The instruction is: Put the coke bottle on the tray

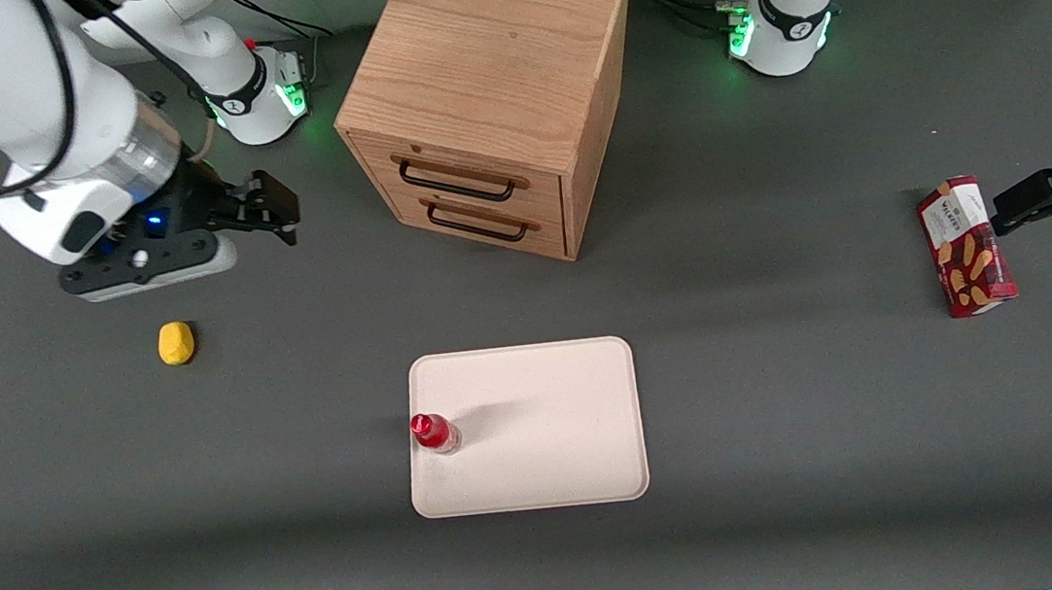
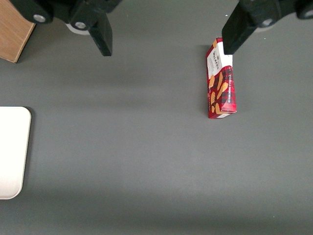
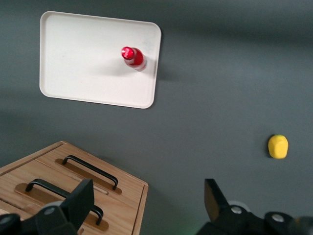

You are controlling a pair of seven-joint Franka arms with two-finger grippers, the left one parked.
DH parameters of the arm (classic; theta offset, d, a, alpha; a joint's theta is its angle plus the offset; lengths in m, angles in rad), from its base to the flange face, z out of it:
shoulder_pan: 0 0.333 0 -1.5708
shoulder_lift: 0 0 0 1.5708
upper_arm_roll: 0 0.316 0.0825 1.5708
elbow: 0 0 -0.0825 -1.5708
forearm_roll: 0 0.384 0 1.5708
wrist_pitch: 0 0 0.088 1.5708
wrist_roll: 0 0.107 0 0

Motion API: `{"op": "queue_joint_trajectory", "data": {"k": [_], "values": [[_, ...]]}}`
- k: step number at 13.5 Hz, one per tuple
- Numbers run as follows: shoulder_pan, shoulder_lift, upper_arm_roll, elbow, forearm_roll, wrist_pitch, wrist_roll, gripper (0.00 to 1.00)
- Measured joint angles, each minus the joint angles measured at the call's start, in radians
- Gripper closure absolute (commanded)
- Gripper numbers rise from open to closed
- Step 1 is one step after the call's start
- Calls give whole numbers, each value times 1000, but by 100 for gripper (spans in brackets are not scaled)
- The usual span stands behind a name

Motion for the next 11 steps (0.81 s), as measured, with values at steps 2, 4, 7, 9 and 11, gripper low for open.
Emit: {"op": "queue_joint_trajectory", "data": {"k": [2,4,7,9,11], "values": [[-52,-35,1,-48,0,0,-4,0],[-130,-69,20,-92,-1,0,-45,0],[-324,-125,105,-150,-2,0,-171,0],[-457,-152,153,-182,-2,0,-272,0],[-542,-160,167,-199,-2,0,-359,0]]}}
